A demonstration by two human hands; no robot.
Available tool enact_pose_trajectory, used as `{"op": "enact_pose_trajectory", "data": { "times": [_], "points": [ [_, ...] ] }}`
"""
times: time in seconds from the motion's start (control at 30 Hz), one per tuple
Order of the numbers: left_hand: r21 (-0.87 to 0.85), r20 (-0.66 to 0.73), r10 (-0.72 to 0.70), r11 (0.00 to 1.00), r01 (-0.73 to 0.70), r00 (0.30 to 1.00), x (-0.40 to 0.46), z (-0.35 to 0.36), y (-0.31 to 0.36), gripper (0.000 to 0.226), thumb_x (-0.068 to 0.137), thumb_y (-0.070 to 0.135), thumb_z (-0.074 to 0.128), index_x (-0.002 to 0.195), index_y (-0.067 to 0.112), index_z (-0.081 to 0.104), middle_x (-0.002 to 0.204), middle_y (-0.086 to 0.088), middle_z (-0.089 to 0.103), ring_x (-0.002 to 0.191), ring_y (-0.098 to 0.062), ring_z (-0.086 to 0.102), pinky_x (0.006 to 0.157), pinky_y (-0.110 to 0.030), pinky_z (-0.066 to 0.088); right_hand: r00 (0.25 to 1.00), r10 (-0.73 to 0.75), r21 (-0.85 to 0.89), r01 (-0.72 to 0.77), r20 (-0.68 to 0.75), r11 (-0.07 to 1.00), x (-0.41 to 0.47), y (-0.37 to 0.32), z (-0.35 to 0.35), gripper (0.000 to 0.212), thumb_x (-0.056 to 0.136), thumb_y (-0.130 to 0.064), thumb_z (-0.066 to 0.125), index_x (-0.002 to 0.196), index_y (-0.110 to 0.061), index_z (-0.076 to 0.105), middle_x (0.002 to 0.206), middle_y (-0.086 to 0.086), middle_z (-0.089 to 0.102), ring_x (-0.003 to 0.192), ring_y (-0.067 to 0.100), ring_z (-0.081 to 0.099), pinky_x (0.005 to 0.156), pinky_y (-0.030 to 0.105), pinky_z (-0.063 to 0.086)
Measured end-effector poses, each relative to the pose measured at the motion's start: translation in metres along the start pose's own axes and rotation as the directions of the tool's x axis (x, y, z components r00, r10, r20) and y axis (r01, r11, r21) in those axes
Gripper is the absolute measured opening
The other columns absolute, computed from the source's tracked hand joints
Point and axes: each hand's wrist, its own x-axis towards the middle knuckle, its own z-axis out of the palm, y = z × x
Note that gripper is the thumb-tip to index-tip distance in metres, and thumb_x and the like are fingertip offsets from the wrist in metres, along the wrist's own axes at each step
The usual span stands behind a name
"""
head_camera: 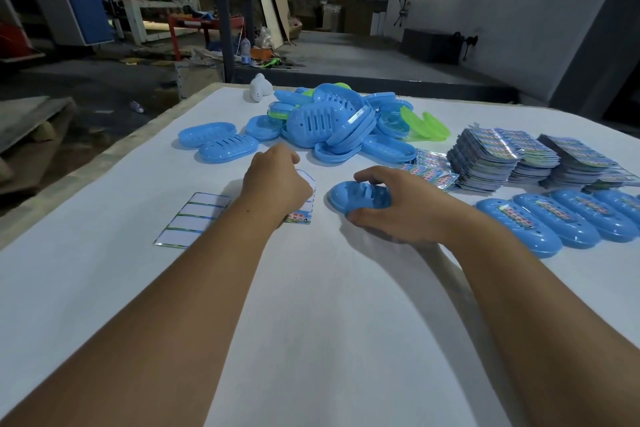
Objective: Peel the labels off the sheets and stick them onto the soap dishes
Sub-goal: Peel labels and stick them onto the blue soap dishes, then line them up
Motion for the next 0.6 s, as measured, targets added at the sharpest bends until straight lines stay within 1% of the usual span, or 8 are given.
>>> {"op": "enact_pose_trajectory", "data": {
  "times": [0.07, 0.13, 0.2, 0.23, 0.3, 0.4, 0.5, 0.6],
  "points": [
    [-0.082, -0.013, -0.022, 0.996, 0.021, 1.0, 0.001, -0.002, 0.0, 0.056, 0.08, 0.011, 0.076, 0.13, 0.022, 0.054, 0.124, -0.003, 0.059, 0.114, -0.021, 0.057, 0.089, -0.029, 0.048, 1.0, 0.0, 0.029, 0.001, -0.022, 1.0, -0.001, 0.0, 0.0, 0.068, 0.077, -0.061, 0.072, 0.138, -0.043, 0.05, 0.135, -0.012, 0.056, 0.101, 0.013, 0.06, 0.087, 0.031, 0.048],
    [-0.169, -0.004, -0.044, 0.985, 0.043, 0.999, 0.002, -0.003, 0.0, 0.052, 0.078, 0.009, 0.075, 0.124, 0.022, 0.056, 0.119, -0.003, 0.062, 0.112, -0.022, 0.06, 0.093, -0.038, 0.053, 0.998, -0.01, 0.044, 0.014, -0.07, 0.999, -0.001, 0.0, -0.001, 0.066, 0.079, -0.058, 0.072, 0.14, -0.04, 0.051, 0.138, -0.012, 0.056, 0.115, 0.012, 0.057, 0.089, 0.027, 0.041],
    [-0.304, 0.036, -0.065, 0.95, 0.073, 0.997, 0.003, -0.004, 0.001, 0.045, 0.077, 0.013, 0.077, 0.117, 0.023, 0.059, 0.113, -0.004, 0.066, 0.105, -0.024, 0.065, 0.089, -0.044, 0.057, 0.992, -0.024, 0.064, 0.031, -0.121, 0.997, -0.002, 0.0, -0.001, 0.062, 0.084, -0.054, 0.072, 0.14, -0.035, 0.054, 0.138, -0.012, 0.057, 0.125, 0.01, 0.053, 0.092, 0.025, 0.038],
    [-0.366, 0.043, -0.056, 0.928, 0.068, 0.997, 0.003, -0.004, 0.003, 0.039, 0.078, 0.018, 0.078, 0.112, 0.023, 0.061, 0.109, -0.004, 0.068, 0.1, -0.023, 0.068, 0.084, -0.042, 0.059, 0.988, -0.029, 0.077, 0.04, -0.149, 0.996, -0.001, -0.001, -0.001, 0.06, 0.085, -0.053, 0.072, 0.139, -0.033, 0.056, 0.136, -0.012, 0.058, 0.125, 0.009, 0.052, 0.094, 0.024, 0.038],
    [-0.438, 0.001, -0.004, 0.899, 0.004, 1.0, 0.004, -0.005, 0.008, 0.026, 0.082, 0.027, 0.078, 0.104, 0.021, 0.065, 0.102, -0.002, 0.072, 0.088, -0.02, 0.071, 0.075, -0.036, 0.06, 0.976, -0.039, 0.11, 0.064, -0.216, 0.992, 0.0, -0.004, 0.0, 0.053, 0.087, -0.05, 0.071, 0.135, -0.031, 0.06, 0.129, -0.013, 0.062, 0.119, 0.005, 0.054, 0.095, 0.023, 0.039],
    [-0.609, -0.024, 0.043, 0.792, -0.049, 0.999, 0.002, -0.006, 0.017, 0.021, 0.085, 0.032, 0.077, 0.101, 0.019, 0.072, 0.096, -0.002, 0.075, 0.082, -0.02, 0.074, 0.076, -0.041, 0.062, 0.96, -0.049, 0.213, 0.11, -0.275, 0.971, 0.002, -0.008, 0.0, 0.043, 0.087, -0.048, 0.073, 0.125, -0.031, 0.065, 0.113, -0.019, 0.069, 0.107, -0.003, 0.061, 0.094, 0.024, 0.045],
    [-0.704, -0.006, 0.074, 0.708, -0.057, 0.997, 0.0, -0.005, 0.021, 0.017, 0.087, 0.033, 0.075, 0.099, 0.022, 0.073, 0.094, 0.0, 0.077, 0.083, -0.02, 0.075, 0.079, -0.044, 0.062, 0.976, -0.035, 0.375, 0.115, -0.214, 0.92, 0.003, -0.011, -0.002, 0.031, 0.086, -0.043, 0.076, 0.114, -0.034, 0.066, 0.089, -0.02, 0.077, 0.092, -0.001, 0.069, 0.086, 0.031, 0.053],
    [-0.75, 0.005, 0.062, 0.66, -0.037, 0.998, 0.0, -0.004, 0.022, 0.016, 0.088, 0.035, 0.074, 0.098, 0.022, 0.072, 0.088, 0.003, 0.078, 0.077, -0.016, 0.075, 0.064, -0.032, 0.061, 0.984, -0.052, 0.466, 0.126, -0.17, 0.876, 0.003, -0.013, -0.002, 0.017, 0.089, -0.028, 0.077, 0.103, -0.032, 0.069, 0.079, -0.014, 0.078, 0.076, 0.007, 0.073, 0.077, 0.037, 0.056]
  ]
}}
